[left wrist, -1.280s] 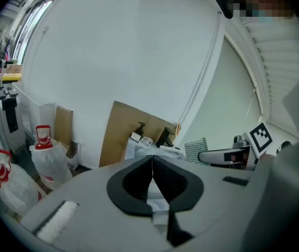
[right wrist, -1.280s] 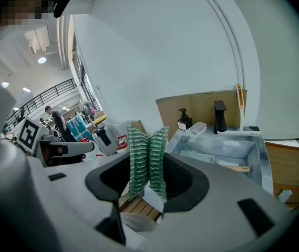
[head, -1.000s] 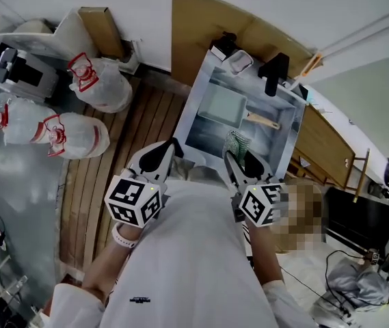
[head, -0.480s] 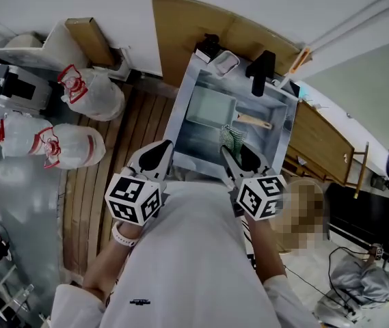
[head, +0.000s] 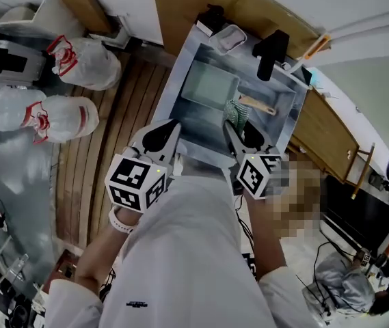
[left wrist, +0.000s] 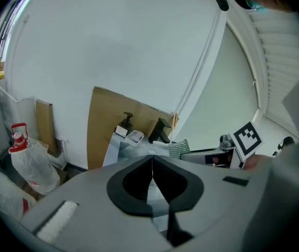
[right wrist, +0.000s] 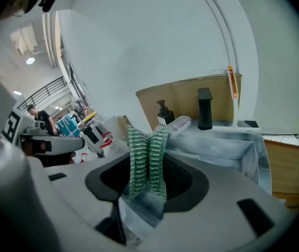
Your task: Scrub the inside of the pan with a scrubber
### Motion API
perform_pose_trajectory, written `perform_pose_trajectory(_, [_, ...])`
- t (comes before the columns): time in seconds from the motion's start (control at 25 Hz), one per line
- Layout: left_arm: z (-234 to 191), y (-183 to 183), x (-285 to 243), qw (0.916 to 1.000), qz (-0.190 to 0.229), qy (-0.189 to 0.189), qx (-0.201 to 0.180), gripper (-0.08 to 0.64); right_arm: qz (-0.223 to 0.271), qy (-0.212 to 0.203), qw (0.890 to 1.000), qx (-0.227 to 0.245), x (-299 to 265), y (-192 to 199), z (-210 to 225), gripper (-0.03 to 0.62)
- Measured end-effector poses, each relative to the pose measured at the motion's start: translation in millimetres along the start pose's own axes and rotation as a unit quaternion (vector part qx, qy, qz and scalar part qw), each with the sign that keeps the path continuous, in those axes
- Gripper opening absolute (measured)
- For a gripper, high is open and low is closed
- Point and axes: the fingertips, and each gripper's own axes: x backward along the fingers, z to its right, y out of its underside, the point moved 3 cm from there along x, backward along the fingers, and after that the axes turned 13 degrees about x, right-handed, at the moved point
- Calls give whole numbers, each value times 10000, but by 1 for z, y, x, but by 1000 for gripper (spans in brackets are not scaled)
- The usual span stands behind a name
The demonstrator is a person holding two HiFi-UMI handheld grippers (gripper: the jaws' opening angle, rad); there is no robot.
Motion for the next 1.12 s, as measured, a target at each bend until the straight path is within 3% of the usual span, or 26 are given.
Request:
perform_pose_trajectory(0.16, [1, 3, -26, 10000, -67, -62, 40, 6, -162, -100, 9988, 444, -20, 4, 21, 164])
perform_pose_trajectory(0.32, [-4, 8, -46, 9996, -158, -165, 149, 6, -332, -219, 9902, 1342, -42, 11, 35, 164])
perform_pose_trajectory(0.6, [-10, 15, -86, 9987, -264, -276, 333, 6, -693, -439, 9466, 3118, -84, 19, 60, 163])
perform_pose_trajectory(1.12, [-44, 30, -145, 9956, -475, -561, 587, 6, -1189, -689, 8995, 4147, -162, 56, 96, 163])
